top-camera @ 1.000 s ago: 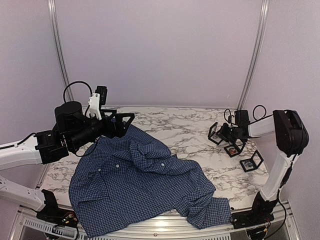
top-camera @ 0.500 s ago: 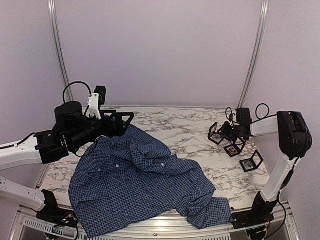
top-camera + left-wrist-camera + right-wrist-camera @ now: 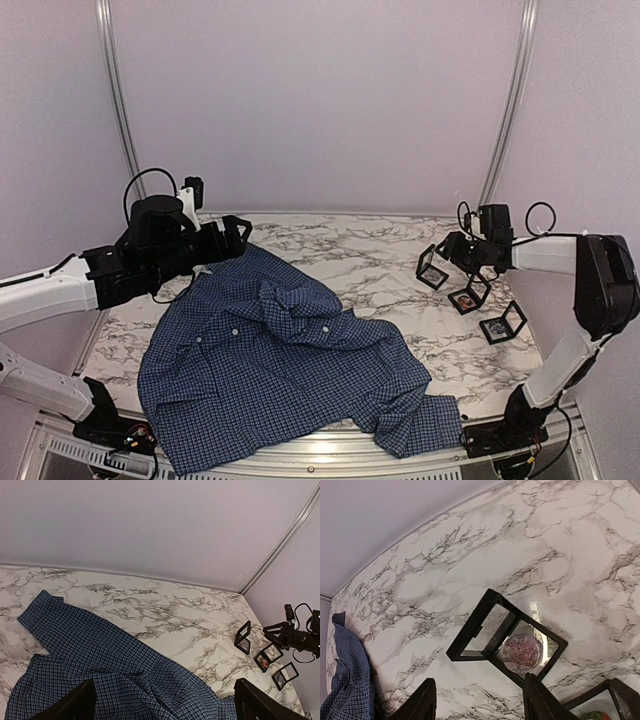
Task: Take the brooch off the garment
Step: Pick up the flattened clothing from the center of the board.
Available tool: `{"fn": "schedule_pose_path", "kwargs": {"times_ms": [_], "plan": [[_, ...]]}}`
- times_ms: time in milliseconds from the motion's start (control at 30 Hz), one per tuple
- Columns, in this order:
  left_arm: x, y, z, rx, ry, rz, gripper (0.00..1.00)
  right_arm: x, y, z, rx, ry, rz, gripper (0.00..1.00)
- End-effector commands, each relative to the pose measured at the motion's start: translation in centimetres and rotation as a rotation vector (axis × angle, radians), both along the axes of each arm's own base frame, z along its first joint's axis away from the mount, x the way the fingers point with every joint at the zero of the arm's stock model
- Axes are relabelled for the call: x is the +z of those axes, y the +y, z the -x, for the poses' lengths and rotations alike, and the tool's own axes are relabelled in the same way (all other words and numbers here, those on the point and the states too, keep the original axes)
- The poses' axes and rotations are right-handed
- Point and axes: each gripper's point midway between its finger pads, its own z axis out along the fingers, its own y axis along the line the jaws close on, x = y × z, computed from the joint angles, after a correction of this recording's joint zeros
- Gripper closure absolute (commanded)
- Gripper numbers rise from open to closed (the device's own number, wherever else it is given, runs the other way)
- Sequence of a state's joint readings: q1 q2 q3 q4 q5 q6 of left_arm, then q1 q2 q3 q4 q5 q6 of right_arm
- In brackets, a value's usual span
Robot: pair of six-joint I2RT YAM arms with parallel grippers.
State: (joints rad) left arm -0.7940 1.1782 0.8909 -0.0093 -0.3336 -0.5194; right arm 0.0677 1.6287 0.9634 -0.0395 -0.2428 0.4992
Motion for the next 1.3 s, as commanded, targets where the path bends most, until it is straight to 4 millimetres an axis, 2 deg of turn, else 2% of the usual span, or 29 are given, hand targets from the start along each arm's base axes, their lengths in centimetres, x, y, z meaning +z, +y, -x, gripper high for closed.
{"fn": "schedule_pose_path", "kwargs": {"times_ms": [0,300,467,633,833,900,1033,1100,1267], "plan": [[-2.8,2.0,-2.2,0.092,0.133,-0.041,0.01,2.6,4.0,1.0,0.115,-0.049,0.045,0.40],[-7.8,8.8,-8.7,0.296,0.274,-0.112,0.01,6.7,12.4,2.4,0.331,-0.150,0.111,0.29],[-10.7,12.0,-12.8,0.377,0.343,-0.190,0.04,6.8,16.8,3.1,0.445,-0.169,0.121,0.27],[-12.9,12.1,-16.4,0.393,0.394,-0.319,0.06,6.5,21.8,3.6,0.562,-0.174,0.118,0.25],[-17.0,12.4,-19.6,0.417,0.469,-0.448,0.09,5.8,28.6,5.4,0.679,-0.176,0.142,0.25],[-17.6,12.5,-20.4,0.421,0.478,-0.471,0.09,5.4,30.5,5.9,0.708,-0.175,0.152,0.25],[-20.3,12.6,-21.5,0.410,0.527,-0.526,0.09,3.8,33.6,6.8,0.756,-0.157,0.192,0.25],[-21.6,12.4,-21.8,0.401,0.550,-0.545,0.10,3.6,35.0,7.2,0.775,-0.158,0.196,0.25],[-23.6,12.5,-22.1,0.405,0.581,-0.572,0.18,2.2,37.4,8.3,0.818,-0.147,0.221,0.25]]}}
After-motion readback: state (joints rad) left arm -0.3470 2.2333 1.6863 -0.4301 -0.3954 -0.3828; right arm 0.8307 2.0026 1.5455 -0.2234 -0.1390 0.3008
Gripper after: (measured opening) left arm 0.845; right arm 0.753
